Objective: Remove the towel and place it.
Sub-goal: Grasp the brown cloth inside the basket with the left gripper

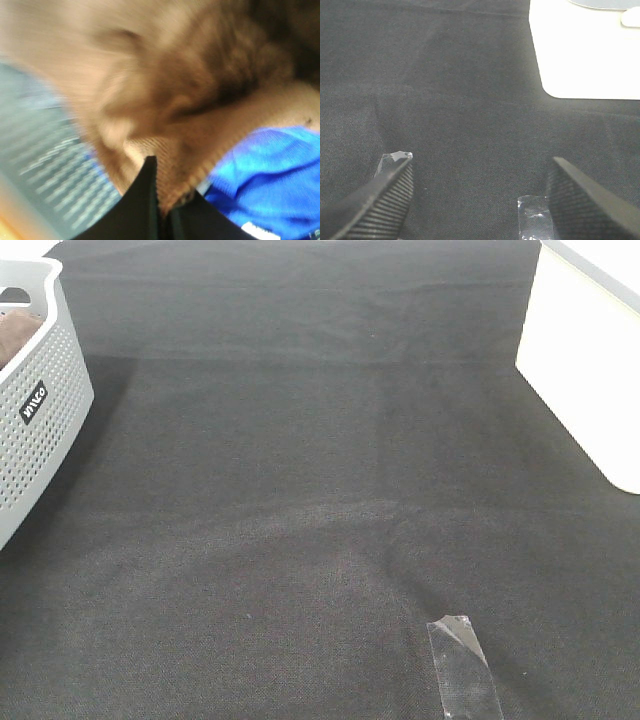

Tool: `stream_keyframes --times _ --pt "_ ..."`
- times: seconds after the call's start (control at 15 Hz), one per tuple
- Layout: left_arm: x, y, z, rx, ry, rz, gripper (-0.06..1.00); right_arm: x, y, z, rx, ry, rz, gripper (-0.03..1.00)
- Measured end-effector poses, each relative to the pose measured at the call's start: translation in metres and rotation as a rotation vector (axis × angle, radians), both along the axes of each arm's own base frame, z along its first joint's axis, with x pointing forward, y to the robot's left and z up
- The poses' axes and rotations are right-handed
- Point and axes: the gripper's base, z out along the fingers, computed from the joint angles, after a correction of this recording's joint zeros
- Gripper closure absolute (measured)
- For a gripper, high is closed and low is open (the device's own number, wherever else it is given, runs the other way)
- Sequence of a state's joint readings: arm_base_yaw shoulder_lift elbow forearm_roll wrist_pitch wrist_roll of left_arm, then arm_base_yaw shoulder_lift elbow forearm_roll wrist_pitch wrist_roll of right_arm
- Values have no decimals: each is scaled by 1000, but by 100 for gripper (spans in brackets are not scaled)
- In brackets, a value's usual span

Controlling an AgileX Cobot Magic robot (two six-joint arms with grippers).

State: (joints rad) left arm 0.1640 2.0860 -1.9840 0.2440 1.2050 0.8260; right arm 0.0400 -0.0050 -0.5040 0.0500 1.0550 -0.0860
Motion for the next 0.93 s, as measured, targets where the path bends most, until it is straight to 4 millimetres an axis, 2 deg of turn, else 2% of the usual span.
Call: stream_keyframes --times 0.07,0.13,0.2,0.27,0.33,0.6,0.67,0.73,0.93 --pt "-7 -6 29 9 -71 -7 94 0 0 0 0 0 0 29" --pt "-24 -17 78 -13 -205 8 94 0 0 0 0 0 0 29" --pt "-24 -17 78 -13 -205 8 94 0 0 0 0 0 0 29" --pt "-36 -24 99 -35 -264 19 94 0 0 0 0 0 0 29" --pt "-57 -41 133 -72 -358 12 94 0 0 0 0 0 0 29" --pt "-98 -83 184 -107 -494 -91 94 0 0 0 0 0 0 29" --pt "-106 -92 194 -108 -521 -112 94 0 0 0 0 0 0 29" --pt "-106 -92 194 -108 -521 -112 94 0 0 0 0 0 0 29" --pt "-131 -125 224 -130 -623 -180 94 1 0 0 2 3 1 29"
